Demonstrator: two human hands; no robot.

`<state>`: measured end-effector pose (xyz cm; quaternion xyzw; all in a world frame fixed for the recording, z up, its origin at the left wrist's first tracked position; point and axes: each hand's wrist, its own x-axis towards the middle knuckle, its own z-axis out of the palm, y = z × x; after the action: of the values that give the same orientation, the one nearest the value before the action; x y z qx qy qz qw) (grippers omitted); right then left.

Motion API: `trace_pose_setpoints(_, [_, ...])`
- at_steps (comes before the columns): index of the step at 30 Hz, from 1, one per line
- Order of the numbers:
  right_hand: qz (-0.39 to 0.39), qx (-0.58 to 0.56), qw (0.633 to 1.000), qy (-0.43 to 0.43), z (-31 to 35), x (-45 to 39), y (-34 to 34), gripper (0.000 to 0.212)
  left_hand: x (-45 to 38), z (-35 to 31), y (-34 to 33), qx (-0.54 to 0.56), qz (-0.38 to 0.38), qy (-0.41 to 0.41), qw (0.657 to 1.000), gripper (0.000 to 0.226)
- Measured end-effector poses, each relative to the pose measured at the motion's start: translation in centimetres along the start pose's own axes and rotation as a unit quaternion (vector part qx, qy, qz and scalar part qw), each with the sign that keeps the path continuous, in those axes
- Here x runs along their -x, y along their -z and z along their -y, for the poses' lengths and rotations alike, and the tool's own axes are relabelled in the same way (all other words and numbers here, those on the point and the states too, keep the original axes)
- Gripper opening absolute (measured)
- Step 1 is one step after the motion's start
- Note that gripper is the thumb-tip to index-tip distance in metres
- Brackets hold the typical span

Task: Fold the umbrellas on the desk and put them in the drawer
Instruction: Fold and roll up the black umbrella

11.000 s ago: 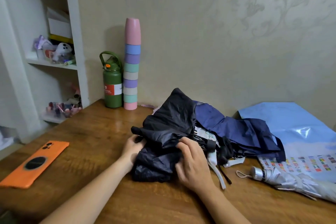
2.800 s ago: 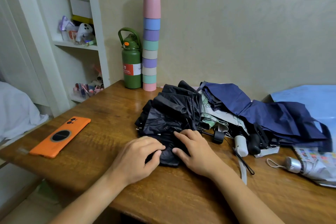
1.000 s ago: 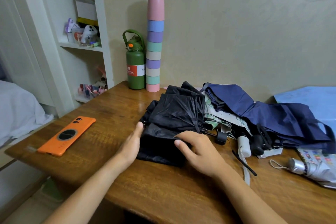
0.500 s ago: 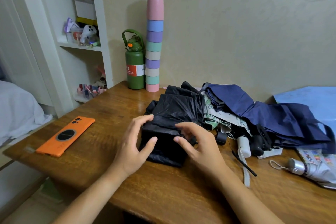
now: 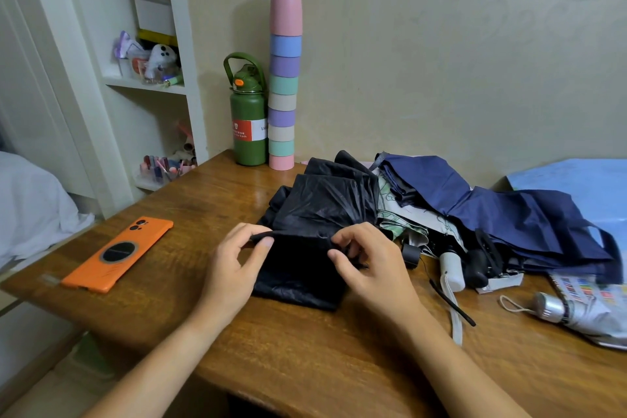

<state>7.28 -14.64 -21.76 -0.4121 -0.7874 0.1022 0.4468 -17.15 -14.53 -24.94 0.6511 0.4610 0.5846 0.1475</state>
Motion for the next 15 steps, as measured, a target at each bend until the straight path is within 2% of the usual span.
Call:
trace_pose_setpoints(8, [0.026, -0.033, 0.999, 0.007, 0.3, 0.1, 0.2, 0.014, 0.0, 0.0, 0.0, -0.007, 0.004, 0.003, 1.0, 0.013])
trace_pose_setpoints(11, [0.008, -0.067, 0.998, 0.001, 0.7, 0.0, 0.2, 0.008, 0.0, 0.2, 0.0, -0.011, 0.008, 0.004, 1.0, 0.014])
trace_pose_setpoints(15, [-0.018, -0.073, 0.997, 0.003, 1.0, 0.0, 0.2, 0.02, 0.0, 0.1, 0.0, -0.021, 0.003, -0.001, 1.0, 0.014])
